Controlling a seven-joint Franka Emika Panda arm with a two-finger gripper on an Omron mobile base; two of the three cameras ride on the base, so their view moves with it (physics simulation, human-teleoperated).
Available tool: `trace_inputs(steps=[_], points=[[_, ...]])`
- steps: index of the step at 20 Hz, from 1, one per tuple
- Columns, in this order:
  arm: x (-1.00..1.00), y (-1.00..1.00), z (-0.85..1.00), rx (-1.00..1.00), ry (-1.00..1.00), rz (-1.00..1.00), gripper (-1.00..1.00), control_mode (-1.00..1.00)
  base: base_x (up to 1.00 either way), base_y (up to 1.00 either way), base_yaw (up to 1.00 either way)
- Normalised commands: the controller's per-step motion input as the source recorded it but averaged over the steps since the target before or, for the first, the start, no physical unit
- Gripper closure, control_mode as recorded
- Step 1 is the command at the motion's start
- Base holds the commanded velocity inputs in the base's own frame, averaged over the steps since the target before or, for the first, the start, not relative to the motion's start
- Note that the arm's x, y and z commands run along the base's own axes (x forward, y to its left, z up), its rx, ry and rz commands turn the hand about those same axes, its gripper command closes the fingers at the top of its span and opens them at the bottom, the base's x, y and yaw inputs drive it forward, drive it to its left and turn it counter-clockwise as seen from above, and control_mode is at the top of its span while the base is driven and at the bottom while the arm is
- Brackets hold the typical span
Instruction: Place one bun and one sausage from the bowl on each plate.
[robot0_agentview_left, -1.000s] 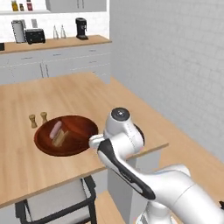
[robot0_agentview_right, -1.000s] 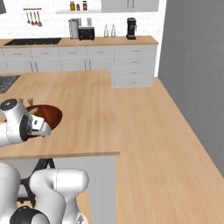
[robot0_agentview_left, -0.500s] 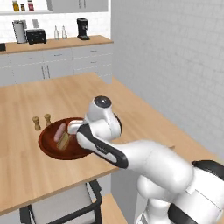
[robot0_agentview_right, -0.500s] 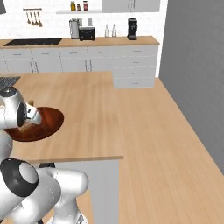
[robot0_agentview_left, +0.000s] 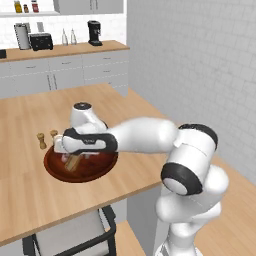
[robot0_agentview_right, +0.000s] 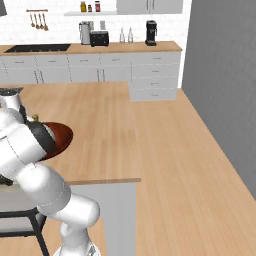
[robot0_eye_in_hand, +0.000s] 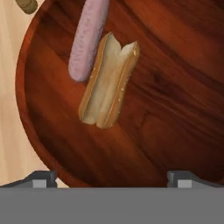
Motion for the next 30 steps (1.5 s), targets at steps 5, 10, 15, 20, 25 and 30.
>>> trace_inputs(steps=[5,10,15,20,25,30], points=[[0.21,0.19,-0.64,-0.17,-0.12,0.0,-1.0,-1.0,0.0,0.0,0.0],[0.53,0.25,-0.31,-0.06,-0.03,0.0,-1.0,-1.0,0.0,0.0,0.0],[0.36,0.06,-0.29,-0.04,0.01,0.0,-1.0,-1.0,0.0,0.0,0.0],[0.13,0.02,-0.42,-0.06,0.07,0.0,-1.0,-1.0,0.0,0.0,0.0],[0.0,-0.11,-0.25,0.0,0.02,-0.01,-1.0,-1.0,0.0,0.0,0.0],[-0.34,-0.31,0.0,0.02,0.0,-0.02,-1.0,-1.0,0.0,0.0,0.0]])
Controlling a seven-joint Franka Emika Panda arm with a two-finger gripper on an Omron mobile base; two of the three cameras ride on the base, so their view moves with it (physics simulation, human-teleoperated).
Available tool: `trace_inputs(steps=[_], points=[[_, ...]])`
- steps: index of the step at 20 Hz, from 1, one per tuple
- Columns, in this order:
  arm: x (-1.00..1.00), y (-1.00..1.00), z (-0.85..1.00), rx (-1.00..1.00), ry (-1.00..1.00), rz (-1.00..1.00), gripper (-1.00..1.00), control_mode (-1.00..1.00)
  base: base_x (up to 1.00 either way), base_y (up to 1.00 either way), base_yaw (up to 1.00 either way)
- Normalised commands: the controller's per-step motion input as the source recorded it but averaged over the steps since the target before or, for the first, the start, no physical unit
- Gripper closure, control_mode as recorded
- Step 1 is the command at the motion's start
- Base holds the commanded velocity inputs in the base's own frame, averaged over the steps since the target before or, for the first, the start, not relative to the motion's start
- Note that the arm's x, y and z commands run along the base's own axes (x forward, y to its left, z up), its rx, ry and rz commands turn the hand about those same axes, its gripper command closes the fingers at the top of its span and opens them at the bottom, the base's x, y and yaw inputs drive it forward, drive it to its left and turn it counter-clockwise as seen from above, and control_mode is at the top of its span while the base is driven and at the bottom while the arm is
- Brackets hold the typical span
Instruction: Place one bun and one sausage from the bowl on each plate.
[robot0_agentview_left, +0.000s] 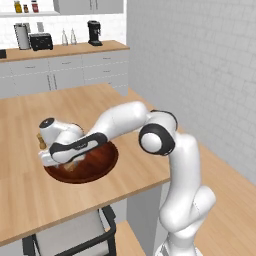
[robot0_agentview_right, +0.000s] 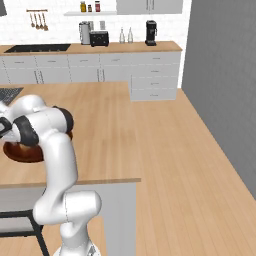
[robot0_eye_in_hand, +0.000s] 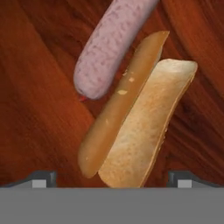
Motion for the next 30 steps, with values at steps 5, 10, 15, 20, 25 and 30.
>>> trace_inputs(steps=[5,10,15,20,25,30], points=[[-0.02,-0.08,0.0,0.0,-0.03,-0.01,-1.0,-1.0,0.0,0.0,0.0],[0.37,0.02,0.0,0.0,-0.08,-0.07,-1.0,-1.0,0.0,0.0,0.0],[0.04,0.0,-0.22,0.0,-0.02,-0.12,-1.0,-1.0,0.0,0.0,0.0],[0.0,0.0,-0.38,0.0,-0.01,-0.16,1.0,-1.0,0.0,0.0,0.0],[0.02,0.0,-0.07,0.0,0.0,-0.03,1.0,-1.0,0.0,0.0,0.0],[0.0,0.0,0.0,0.0,0.0,0.0,1.0,-1.0,0.0,0.0,0.0]])
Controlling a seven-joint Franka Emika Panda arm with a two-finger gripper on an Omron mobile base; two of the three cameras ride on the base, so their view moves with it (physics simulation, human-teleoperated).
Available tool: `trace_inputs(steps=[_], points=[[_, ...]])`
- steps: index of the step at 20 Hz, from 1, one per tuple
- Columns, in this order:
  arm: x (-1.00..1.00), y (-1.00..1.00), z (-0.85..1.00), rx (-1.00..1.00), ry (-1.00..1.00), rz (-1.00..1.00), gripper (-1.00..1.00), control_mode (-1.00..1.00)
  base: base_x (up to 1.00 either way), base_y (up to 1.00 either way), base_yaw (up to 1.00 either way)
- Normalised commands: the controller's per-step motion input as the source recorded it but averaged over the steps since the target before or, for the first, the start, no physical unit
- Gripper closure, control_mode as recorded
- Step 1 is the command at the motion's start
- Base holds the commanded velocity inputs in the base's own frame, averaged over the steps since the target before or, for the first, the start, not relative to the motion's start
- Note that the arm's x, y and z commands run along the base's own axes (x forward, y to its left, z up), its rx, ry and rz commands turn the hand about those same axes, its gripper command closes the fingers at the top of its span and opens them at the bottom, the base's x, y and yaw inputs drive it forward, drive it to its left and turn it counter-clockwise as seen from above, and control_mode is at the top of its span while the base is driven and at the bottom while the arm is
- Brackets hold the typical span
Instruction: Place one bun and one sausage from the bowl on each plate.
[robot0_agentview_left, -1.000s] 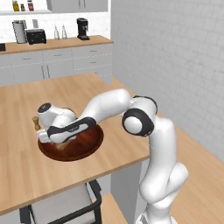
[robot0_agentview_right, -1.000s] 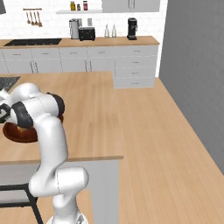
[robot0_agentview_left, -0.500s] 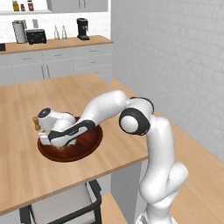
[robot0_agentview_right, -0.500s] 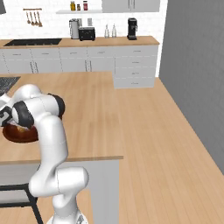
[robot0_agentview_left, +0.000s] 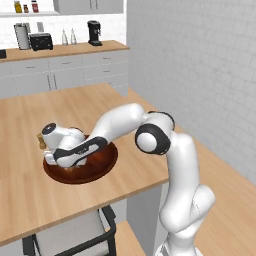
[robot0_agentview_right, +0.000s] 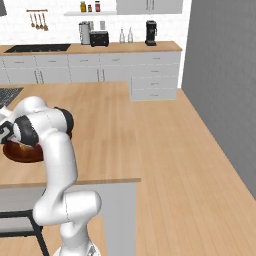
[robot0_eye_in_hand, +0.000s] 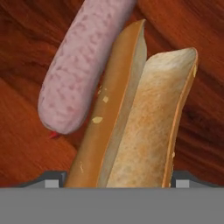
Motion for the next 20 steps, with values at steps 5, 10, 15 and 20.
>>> trace_inputs(steps=[5,10,15,20], points=[[0.0,0.0,0.0,0.0,0.0,0.0,1.0,-1.0,0.0,0.0,0.0],[0.0,-0.07,0.16,0.03,-0.01,0.0,1.0,-1.0,0.0,0.0,0.0],[-0.55,-0.54,1.0,0.26,-0.09,0.0,1.0,-1.0,0.0,0.0,0.0],[-0.91,-0.92,0.7,0.08,-0.06,0.01,1.0,-1.0,0.0,0.0,0.0]])
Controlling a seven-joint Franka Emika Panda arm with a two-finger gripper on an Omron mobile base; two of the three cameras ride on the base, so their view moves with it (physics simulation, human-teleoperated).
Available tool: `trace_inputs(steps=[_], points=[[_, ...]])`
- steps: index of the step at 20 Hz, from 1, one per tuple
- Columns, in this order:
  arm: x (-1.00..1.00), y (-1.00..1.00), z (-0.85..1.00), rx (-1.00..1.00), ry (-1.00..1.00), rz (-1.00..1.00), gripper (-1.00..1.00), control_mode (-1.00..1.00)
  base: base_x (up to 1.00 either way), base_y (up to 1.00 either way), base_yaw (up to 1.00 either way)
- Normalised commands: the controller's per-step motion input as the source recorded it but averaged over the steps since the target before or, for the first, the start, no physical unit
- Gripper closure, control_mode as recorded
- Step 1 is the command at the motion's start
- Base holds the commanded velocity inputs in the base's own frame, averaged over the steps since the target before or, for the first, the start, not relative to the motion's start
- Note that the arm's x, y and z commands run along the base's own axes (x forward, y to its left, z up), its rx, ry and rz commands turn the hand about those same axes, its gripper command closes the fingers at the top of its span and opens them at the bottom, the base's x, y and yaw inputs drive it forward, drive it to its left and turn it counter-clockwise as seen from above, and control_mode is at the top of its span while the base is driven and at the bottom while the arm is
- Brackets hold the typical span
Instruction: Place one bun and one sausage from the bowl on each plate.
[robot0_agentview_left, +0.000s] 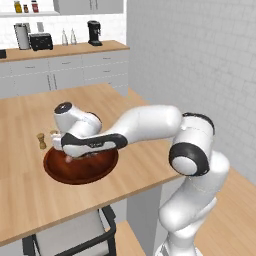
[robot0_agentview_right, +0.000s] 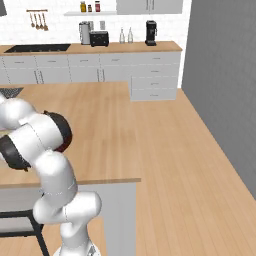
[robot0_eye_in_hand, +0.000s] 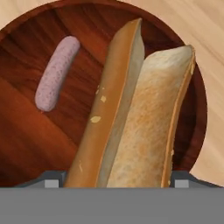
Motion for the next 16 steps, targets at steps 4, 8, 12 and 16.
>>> trace_inputs(steps=[4,8,12,16], points=[[-0.91,-0.95,0.06,0.07,-0.14,-0.06,1.0,-1.0,0.0,0.0,0.0],[0.0,0.0,0.0,0.0,0.0,0.0,1.0,1.0,-0.92,-0.96,-0.05],[0.0,0.0,0.0,0.0,0.0,0.0,1.0,1.0,-0.96,0.07,0.29],[0.0,0.0,0.0,0.0,0.0,0.0,1.0,1.0,-0.21,0.99,0.44]])
